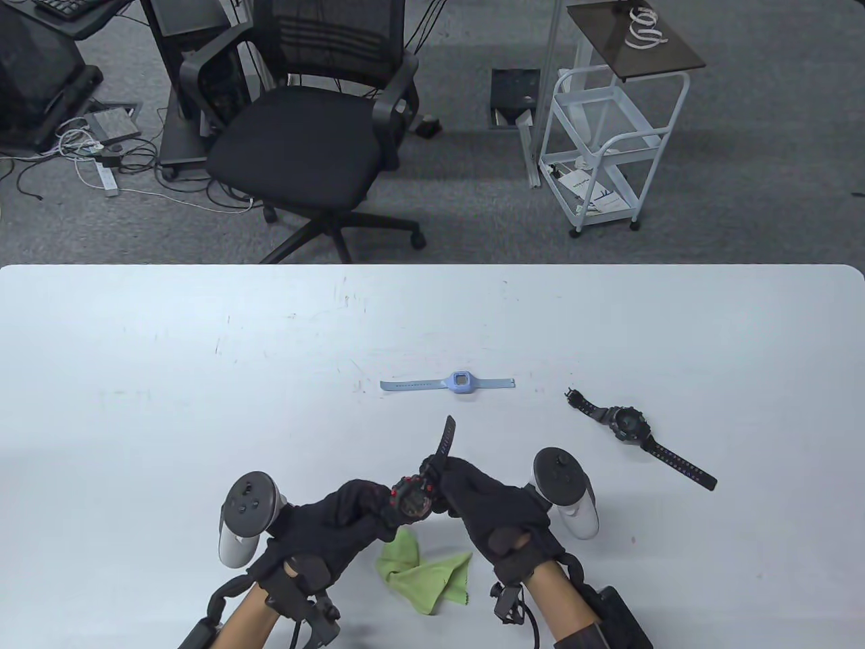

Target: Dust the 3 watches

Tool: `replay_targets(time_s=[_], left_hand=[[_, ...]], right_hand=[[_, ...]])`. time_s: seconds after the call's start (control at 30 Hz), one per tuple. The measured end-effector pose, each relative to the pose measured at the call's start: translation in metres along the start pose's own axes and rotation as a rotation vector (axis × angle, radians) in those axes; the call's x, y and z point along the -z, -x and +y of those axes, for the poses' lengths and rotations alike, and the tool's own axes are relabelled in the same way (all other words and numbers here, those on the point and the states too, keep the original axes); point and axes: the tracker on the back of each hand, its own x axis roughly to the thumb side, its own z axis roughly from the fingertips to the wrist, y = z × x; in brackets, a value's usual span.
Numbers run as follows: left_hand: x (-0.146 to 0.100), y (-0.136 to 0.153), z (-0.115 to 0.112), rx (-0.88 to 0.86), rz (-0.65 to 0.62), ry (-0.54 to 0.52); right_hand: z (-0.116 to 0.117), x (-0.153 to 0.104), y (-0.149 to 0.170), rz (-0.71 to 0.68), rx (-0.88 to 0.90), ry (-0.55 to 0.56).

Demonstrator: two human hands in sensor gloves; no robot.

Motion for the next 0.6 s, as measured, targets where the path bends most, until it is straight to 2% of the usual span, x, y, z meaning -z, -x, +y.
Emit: replay_targets(time_s=[0.1, 0.23, 0.43, 0.6], left_hand=[[0.001, 0.002, -0.007, 0.028, 0.011, -0.004], [0.004, 0.004, -0.019, 0.077, 0.03, 0.013], [0.007, 0.006, -0.036, 0.15, 0.046, 0.093], [0.005, 0.006, -0.037, 0.223, 0.068, 0.083]], right_hand=[[-0.003, -0.001, 0.0, -0.036, 0.084, 0.02], [-0.01, -0.005, -0.001, -0.066, 0.133, 0.11], [-0.016, -0.006, -0.005, -0.077, 0.126, 0.111], [-0.02, -0.008, -0.012, -0.102, 0.144, 0.104]])
